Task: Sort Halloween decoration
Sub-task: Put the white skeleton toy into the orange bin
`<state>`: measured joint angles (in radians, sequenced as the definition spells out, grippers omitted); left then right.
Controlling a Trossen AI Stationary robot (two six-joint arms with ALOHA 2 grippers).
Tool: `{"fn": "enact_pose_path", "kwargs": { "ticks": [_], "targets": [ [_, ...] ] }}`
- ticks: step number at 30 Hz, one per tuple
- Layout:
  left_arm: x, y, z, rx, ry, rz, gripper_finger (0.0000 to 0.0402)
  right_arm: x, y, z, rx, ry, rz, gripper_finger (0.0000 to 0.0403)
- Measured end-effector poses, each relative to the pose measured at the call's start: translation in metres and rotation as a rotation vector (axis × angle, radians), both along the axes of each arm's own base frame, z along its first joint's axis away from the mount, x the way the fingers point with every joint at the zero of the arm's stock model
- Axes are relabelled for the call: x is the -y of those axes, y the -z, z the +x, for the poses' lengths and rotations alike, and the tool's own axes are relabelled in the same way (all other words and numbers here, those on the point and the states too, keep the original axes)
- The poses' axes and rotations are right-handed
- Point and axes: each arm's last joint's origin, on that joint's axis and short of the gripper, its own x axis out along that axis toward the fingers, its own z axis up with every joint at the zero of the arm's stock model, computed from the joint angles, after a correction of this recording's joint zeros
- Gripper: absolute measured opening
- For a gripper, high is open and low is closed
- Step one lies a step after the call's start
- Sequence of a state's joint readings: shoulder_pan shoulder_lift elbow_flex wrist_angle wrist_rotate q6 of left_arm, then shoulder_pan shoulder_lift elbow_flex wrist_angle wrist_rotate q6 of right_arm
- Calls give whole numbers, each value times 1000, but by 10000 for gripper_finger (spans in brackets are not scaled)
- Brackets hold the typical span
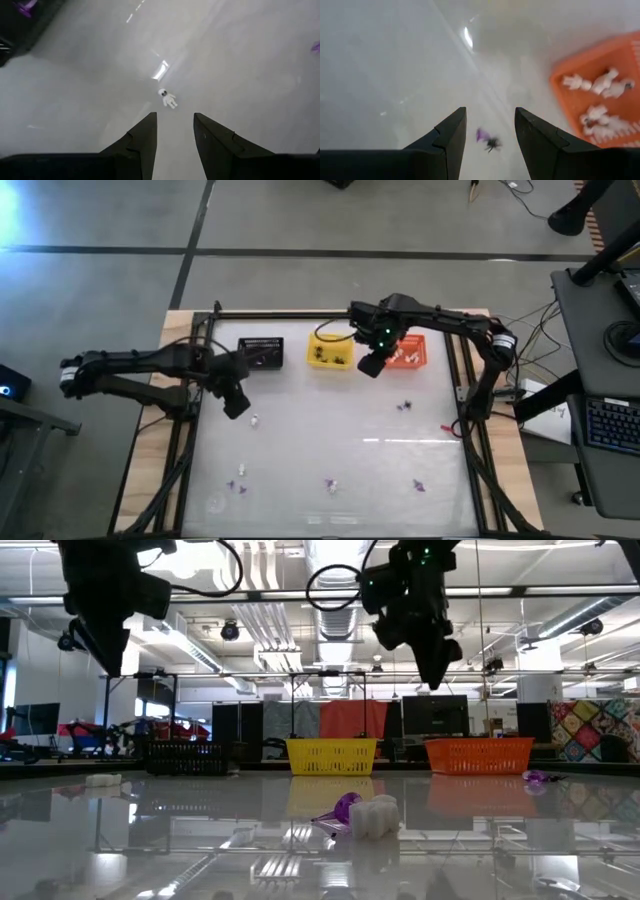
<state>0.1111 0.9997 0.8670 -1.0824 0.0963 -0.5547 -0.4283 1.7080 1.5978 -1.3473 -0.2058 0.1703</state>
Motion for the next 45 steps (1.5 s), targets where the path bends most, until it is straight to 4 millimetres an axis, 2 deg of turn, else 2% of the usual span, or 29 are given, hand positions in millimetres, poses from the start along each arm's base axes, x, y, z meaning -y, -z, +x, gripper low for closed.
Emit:
{"fn": "enact_pose_path", "kwargs": {
  "ticks": [5,14,20,25,36,45],
  "targets": [
    [9,8,-1,-27,52,-4,111,-22,-10,-1,-14,13,8,160],
    [17,11,2,0,97,-2,111,-71,-24,-1,-47,21,-25,160],
    [20,24,2,0,102,-7,111,-104,-23,-4,-141,22,-154,160],
    [21,33,0,-28,101,-11,111,-124,-15,-6,-176,36,-172,160],
    [22,55,5,21,29,-41,111,-135,11,-14,-277,90,-178,160],
    [25,79,7,0,-21,-67,111,-135,10,-16,-267,124,-176,160]
  ]
}}
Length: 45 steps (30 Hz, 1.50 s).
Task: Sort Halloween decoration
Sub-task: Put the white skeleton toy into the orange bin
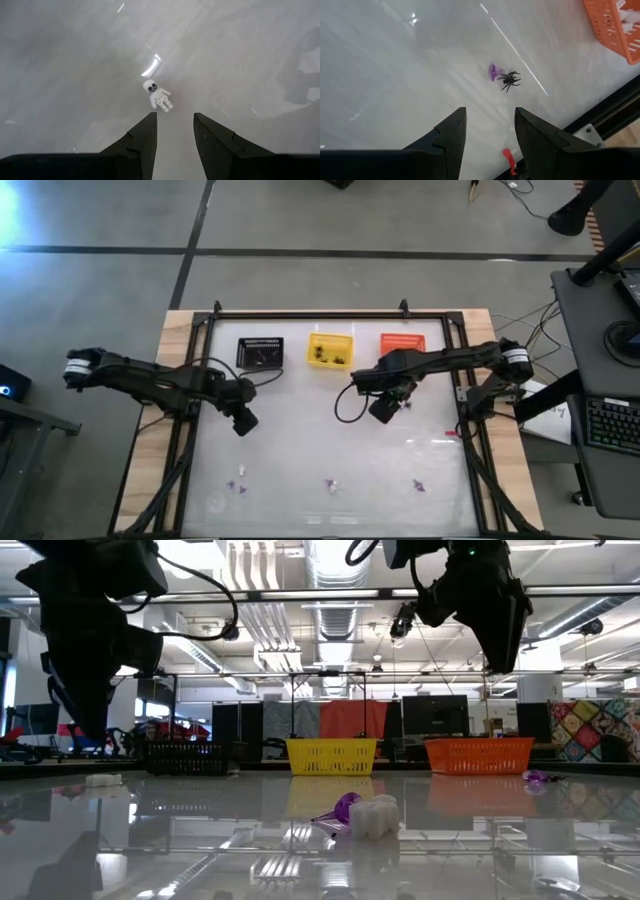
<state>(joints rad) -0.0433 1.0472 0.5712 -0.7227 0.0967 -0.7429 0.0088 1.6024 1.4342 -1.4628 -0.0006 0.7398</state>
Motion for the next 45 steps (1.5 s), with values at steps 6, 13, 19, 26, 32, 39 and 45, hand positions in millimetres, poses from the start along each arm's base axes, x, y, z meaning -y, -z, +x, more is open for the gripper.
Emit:
{"fn": "enact_pose_path", "kwargs": {
  "ticks": [6,13,19,26,32,39,45],
  "targets": [
    [0,12,5,-32,-3,0,111,0,-5,-3,25,29,4,160],
    [1,27,14,-81,-2,3,111,0,-11,-5,49,55,4,160],
    [2,39,25,-104,-6,-12,111,0,-18,-6,76,63,4,160],
    [2,54,28,-205,-37,-23,111,0,-24,-8,97,65,4,160],
    [2,52,30,-172,56,5,87,0,-29,-11,119,65,-1,160],
    [2,48,33,-134,197,44,8,0,-31,-13,131,75,-7,160],
    [3,45,34,-117,239,54,3,0,-31,-13,131,75,-7,160]
  ]
}}
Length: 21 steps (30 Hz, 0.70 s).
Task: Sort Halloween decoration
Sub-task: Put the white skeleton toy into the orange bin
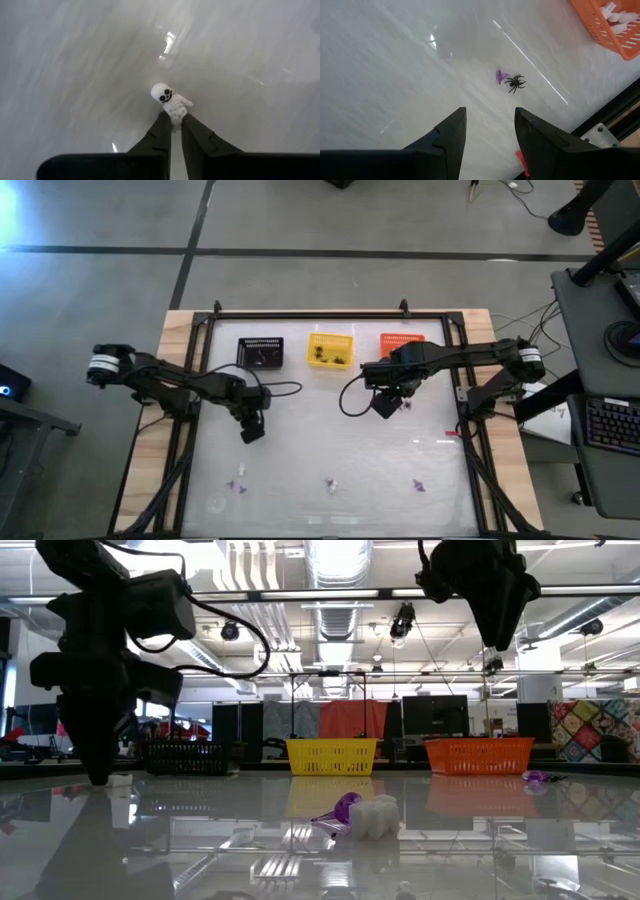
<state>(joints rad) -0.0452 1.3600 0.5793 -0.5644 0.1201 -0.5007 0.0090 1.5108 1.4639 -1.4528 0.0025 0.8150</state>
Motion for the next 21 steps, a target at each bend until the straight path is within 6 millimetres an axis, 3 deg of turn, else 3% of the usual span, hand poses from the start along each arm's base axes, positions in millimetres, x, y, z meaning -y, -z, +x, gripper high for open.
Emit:
{"fn": "enact_pose_path", "kwargs": {
  "ticks": [13,21],
  "targets": [
    [0,-45,32,204,136,43,1,0,0,0,0,-3,-5,160],
    [-26,-72,49,328,139,108,1,3,-4,0,20,13,-105,160]
  ]
}}
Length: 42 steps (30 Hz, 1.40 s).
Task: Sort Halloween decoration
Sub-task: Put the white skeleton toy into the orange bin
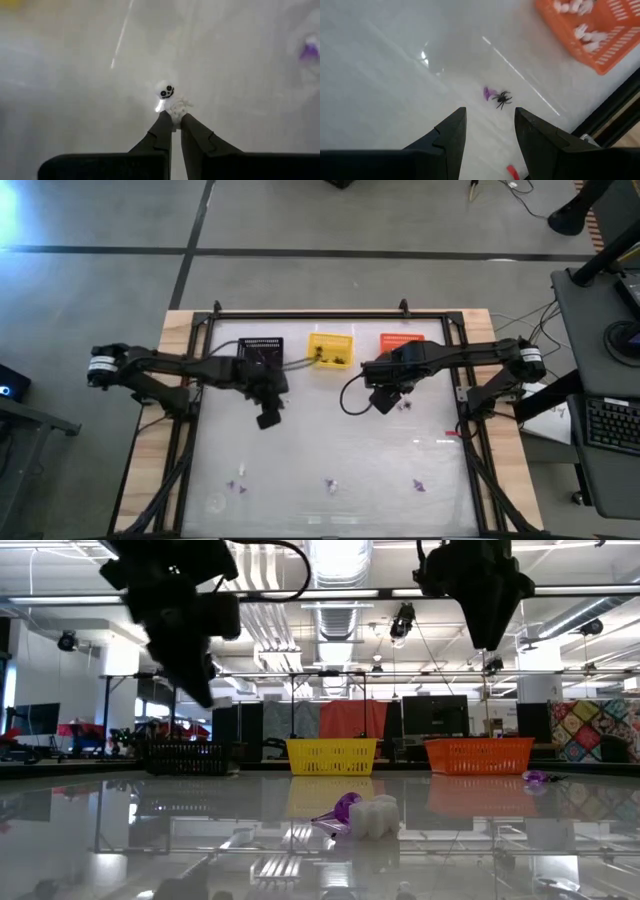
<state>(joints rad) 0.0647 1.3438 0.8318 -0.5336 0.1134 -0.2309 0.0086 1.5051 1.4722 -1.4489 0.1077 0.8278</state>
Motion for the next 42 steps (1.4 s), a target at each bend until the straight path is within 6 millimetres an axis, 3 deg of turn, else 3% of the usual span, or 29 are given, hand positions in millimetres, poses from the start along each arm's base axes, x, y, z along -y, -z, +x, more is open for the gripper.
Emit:
{"fn": "enact_pose_path", "kwargs": {
  "ticks": [10,15,22,27,42],
  "targets": [
    [-50,-34,9,144,-43,46,1,4,-7,18,205,-36,-59,160],
    [-64,-48,11,203,-43,69,1,13,-14,33,379,-96,-89,160],
    [-73,-61,17,308,-53,112,1,40,-35,60,742,-18,-147,160],
    [-79,-70,23,426,-76,147,1,54,-47,68,908,32,-177,160],
    [-91,-94,32,695,-107,236,1,77,-57,70,1038,164,-186,160]
  ]
}}
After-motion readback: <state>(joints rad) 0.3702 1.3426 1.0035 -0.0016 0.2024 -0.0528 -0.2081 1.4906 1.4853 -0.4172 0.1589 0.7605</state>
